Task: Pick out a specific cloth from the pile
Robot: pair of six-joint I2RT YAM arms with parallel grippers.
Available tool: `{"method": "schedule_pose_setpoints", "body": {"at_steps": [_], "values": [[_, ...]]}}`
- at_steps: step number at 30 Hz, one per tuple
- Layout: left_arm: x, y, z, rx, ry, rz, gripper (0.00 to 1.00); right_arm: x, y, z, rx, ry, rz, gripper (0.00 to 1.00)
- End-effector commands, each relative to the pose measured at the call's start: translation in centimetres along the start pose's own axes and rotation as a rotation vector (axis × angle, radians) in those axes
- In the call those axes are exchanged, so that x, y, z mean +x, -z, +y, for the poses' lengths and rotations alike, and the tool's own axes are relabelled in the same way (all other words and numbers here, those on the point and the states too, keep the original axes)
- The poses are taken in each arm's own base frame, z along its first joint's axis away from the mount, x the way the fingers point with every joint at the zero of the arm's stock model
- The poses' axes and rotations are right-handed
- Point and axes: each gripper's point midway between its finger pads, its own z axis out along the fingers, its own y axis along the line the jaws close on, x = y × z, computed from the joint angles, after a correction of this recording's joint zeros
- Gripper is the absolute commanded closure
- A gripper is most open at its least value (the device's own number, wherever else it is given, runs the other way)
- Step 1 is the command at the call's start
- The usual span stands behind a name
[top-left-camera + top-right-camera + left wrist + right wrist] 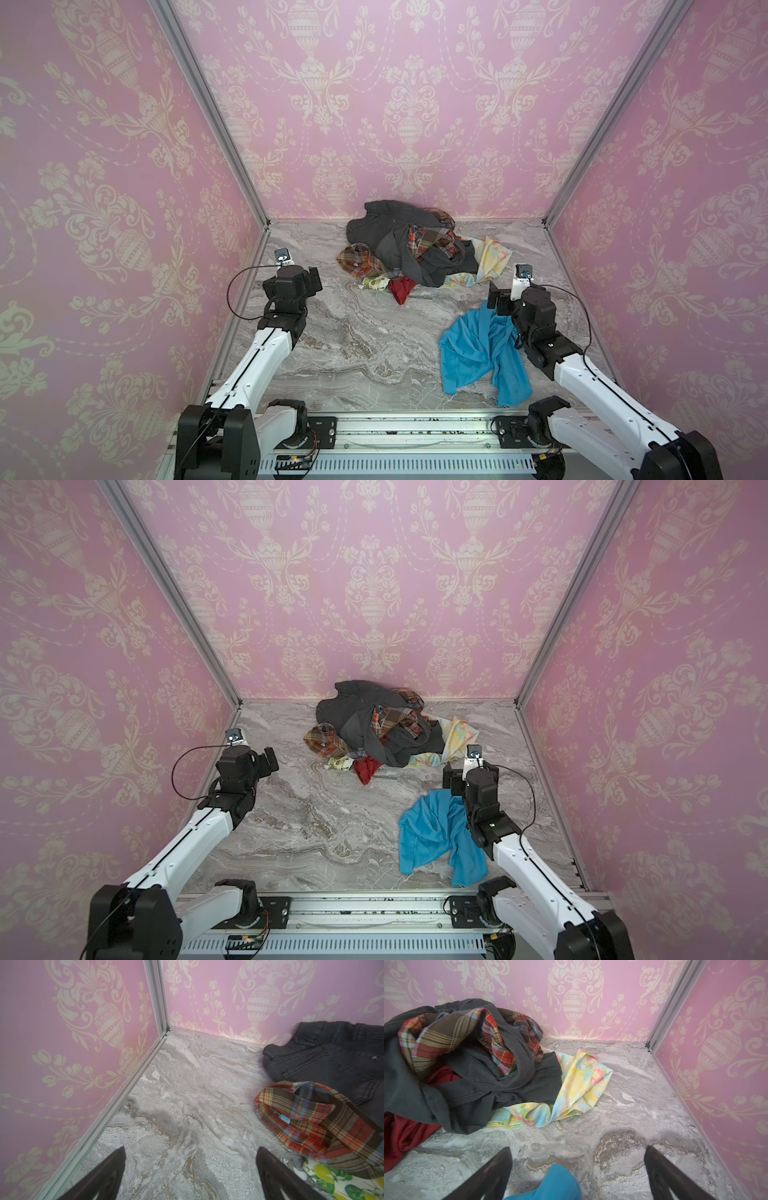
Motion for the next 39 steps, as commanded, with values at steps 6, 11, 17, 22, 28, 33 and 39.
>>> {"method": "schedule_pose_setpoints", "body": {"at_steps": [6,11,17,22,28,33,39], "values": [[3.3,-2.1,0.4,0.071,-0.052,0.006,0.01,0.9,-2.8,-1.2,-0.001,-0.016,-0.122,0.00],[5.5,-3.5,-0.4,0.116,-0.090,-0.035,0.01,3.0,-4.5,-0.4,-0.036,-0.006,-0.108,0.00],[7.0,-4.6,-1.7,0.192,-0.141,-0.090,0.01,5.2,-6.3,0.3,-0.059,0.006,-0.091,0.00],[6.8,-4.8,-1.6,0.184,-0.089,-0.107,0.01,6.1,-7.2,0.1,-0.082,-0.023,-0.089,0.00],[8.0,-6.7,-1.1,0.128,-0.059,-0.140,0.01,6.5,-8.0,-0.1,-0.082,-0.038,-0.033,0.00],[8.4,-6.9,-1.0,0.108,-0.076,-0.110,0.01,6.6,-8.8,-0.7,-0.120,-0.094,0.009,0.00],[8.7,-6.9,-1.1,0.105,-0.085,-0.098,0.01,6.6,-8.7,-0.7,-0.121,-0.095,0.006,0.00]]}}
